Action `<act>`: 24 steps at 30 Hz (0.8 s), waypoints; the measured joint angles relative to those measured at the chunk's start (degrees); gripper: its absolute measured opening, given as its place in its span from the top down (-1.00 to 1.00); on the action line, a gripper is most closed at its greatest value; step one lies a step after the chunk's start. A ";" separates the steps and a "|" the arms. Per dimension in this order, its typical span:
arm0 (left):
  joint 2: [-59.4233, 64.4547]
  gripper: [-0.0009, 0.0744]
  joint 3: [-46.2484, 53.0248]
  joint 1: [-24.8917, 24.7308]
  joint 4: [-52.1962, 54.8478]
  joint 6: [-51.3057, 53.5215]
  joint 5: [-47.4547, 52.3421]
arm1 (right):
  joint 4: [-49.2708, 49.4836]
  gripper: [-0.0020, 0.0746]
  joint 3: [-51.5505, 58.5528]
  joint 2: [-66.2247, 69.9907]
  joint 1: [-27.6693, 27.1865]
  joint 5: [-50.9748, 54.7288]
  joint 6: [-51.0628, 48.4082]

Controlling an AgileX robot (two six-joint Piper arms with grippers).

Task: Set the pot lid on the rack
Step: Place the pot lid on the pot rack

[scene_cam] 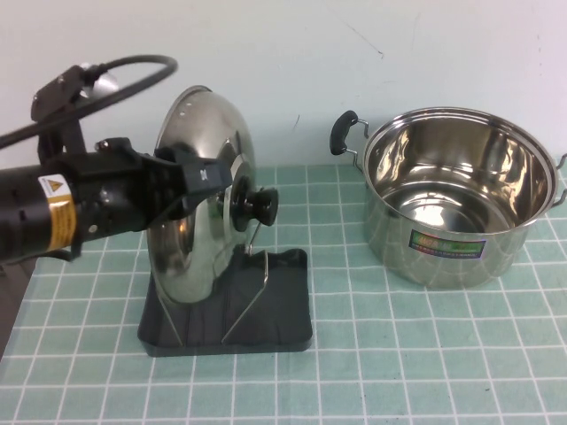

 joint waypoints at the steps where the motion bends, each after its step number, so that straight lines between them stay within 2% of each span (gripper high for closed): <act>1: 0.52 0.52 0.00 -0.31 0.00 0.31 1.17 | 0.04 0.95 -0.02 -0.04 0.00 0.23 0.00; 19: 9.62 0.50 -0.21 -0.93 -0.11 10.07 1.77 | 0.99 0.95 0.12 -0.08 0.00 0.37 0.00; 21: 9.72 0.29 -0.45 -0.93 -0.19 10.94 0.89 | 1.12 0.95 0.16 -0.08 0.00 0.14 0.00; 24: 9.72 -0.28 -0.54 -0.93 -0.41 11.76 0.74 | 1.12 0.95 0.51 -0.08 0.00 -0.32 0.00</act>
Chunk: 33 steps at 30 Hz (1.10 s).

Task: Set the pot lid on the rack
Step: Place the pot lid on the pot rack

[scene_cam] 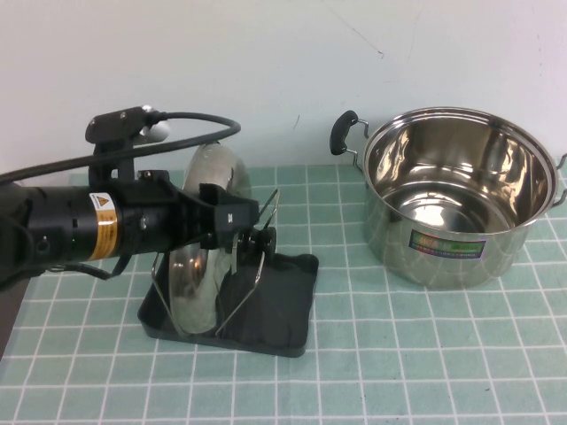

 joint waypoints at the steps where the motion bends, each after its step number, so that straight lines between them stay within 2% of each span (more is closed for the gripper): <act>1: 0.00 -0.41 0.00 0.00 0.00 0.57 0.00 | 0.13 0.95 0.00 0.00 0.00 0.00 0.00; 3: 0.00 -0.67 -0.25 0.00 0.00 2.69 0.00 | 0.49 0.95 0.00 0.00 0.00 -0.13 0.00; 6: -0.35 -0.79 -1.81 0.00 0.00 6.27 0.00 | 0.71 0.95 0.00 0.00 0.00 -0.13 0.00; 11: -3.77 -0.83 -6.27 0.00 0.00 12.02 0.97 | 0.35 0.95 0.00 0.00 0.00 -0.13 0.00; 15: -8.03 -0.79 -9.36 0.00 0.00 16.97 4.06 | -4.03 0.95 0.00 0.00 0.00 -0.13 0.00; 17: -10.29 -0.65 -10.42 0.00 0.00 18.55 7.05 | -7.58 0.95 0.00 0.00 0.00 -0.13 0.00; 19: -12.82 -0.33 -11.04 0.00 -0.03 20.71 11.99 | -11.42 0.95 0.00 0.00 0.00 -0.01 0.00; 22: -17.11 0.36 -11.30 0.00 -0.48 25.27 20.26 | -15.88 0.95 0.00 0.00 0.00 2.98 0.00; 24: -19.76 0.71 -11.39 0.00 -0.62 28.05 26.11 | -18.37 0.95 -0.29 0.00 0.00 9.35 0.00; 26: -21.79 0.85 -11.39 0.00 -1.07 29.82 31.64 | -20.37 0.95 -1.30 0.58 0.00 20.03 0.00; 29: -23.91 0.94 -11.39 0.00 -2.36 33.24 39.47 | -22.72 0.95 -2.57 2.50 0.00 35.95 -0.49; 31: -24.50 0.96 -11.39 0.00 -5.30 38.32 45.53 | -23.43 0.95 -2.81 3.66 0.00 44.93 -1.60; 33: -24.64 0.97 -11.39 0.00 -11.09 48.59 53.53 | -23.55 0.95 -2.81 4.38 0.00 50.69 -2.34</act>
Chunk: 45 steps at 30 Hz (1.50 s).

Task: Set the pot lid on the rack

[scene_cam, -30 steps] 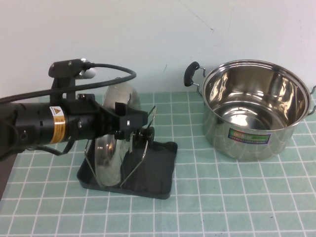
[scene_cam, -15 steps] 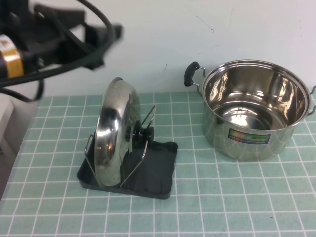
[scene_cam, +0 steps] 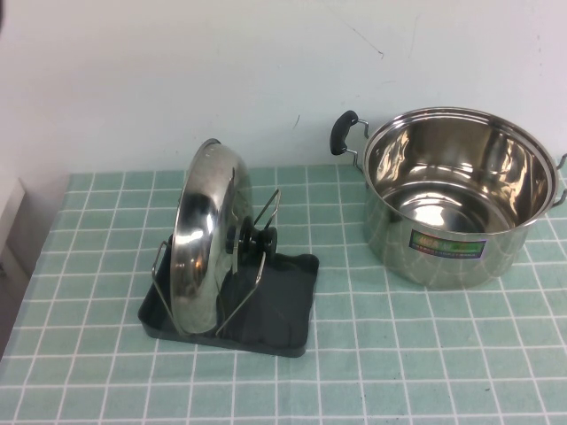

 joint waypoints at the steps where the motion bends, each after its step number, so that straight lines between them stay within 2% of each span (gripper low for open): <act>1: -0.08 0.97 0.00 0.00 -3.13 4.13 4.38 | 0.00 0.95 0.00 0.22 0.00 0.80 -0.09; 4: -0.08 0.97 -0.03 0.00 -17.44 17.50 16.74 | 2.95 0.95 -0.23 0.27 0.00 2.45 -0.36; 7: -0.51 0.97 -0.03 0.00 -37.33 29.14 26.28 | 9.63 0.95 -0.45 -0.23 0.00 2.73 -0.36; 10: -2.38 0.97 -0.03 0.00 -57.39 40.27 30.11 | 16.86 0.95 -0.45 -0.92 0.00 2.48 -0.60; 13: -5.74 0.97 -0.03 0.00 -79.55 56.43 30.48 | 23.00 0.95 0.63 -3.18 0.00 -2.98 -2.04; 18: -13.26 0.98 -0.03 0.00 -103.94 79.12 32.53 | 30.55 0.95 5.01 -8.48 0.00 -14.21 -4.47; 24: -24.91 0.98 6.04 0.00 -120.32 92.22 32.40 | 35.67 0.95 16.82 -16.70 0.00 -25.59 -5.06; 30: -35.14 0.98 22.05 0.00 -137.54 109.09 23.62 | 35.94 0.95 29.00 -21.21 0.00 -36.85 -5.06; 35: -38.57 0.98 35.55 0.00 -149.09 122.09 15.21 | 37.17 0.95 33.34 -21.33 0.00 -39.81 -3.51; 40: -38.69 0.98 42.81 0.00 -152.85 126.03 6.92 | 37.79 0.95 33.80 -21.33 0.00 -39.56 -2.81; 45: -38.69 0.98 44.54 0.00 -153.25 126.28 2.81 | 40.50 0.95 33.80 -21.33 0.00 -36.21 -2.34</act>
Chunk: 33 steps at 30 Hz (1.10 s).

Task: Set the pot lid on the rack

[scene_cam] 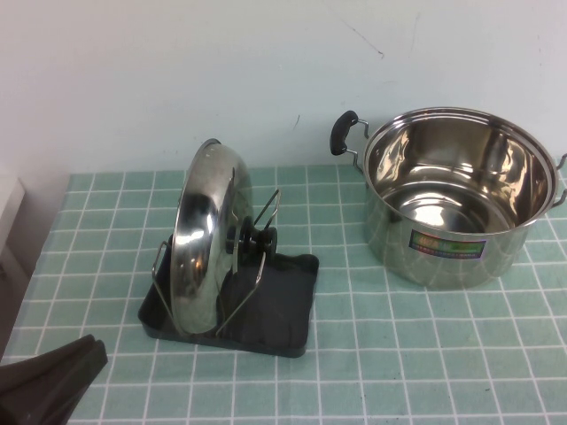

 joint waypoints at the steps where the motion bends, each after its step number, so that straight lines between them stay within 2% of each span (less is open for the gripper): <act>1: 0.00 0.98 0.00 0.00 -0.12 0.11 -0.26 | 0.00 0.95 0.00 0.00 0.00 0.77 0.00; 21: -0.48 0.98 0.48 0.00 0.41 0.59 -1.35 | 0.12 0.95 0.00 0.00 0.00 4.23 0.04; 23: -1.76 0.98 1.15 0.00 4.35 0.68 -3.53 | 0.23 0.95 0.00 0.00 0.00 4.23 0.04; 27: -5.89 0.98 3.20 0.00 21.88 -4.63 -8.32 | 0.23 0.95 0.00 0.00 0.00 4.23 0.04; 33: -11.69 0.98 12.14 0.00 46.23 -31.90 -17.42 | 0.33 0.95 0.00 0.00 0.00 4.45 0.17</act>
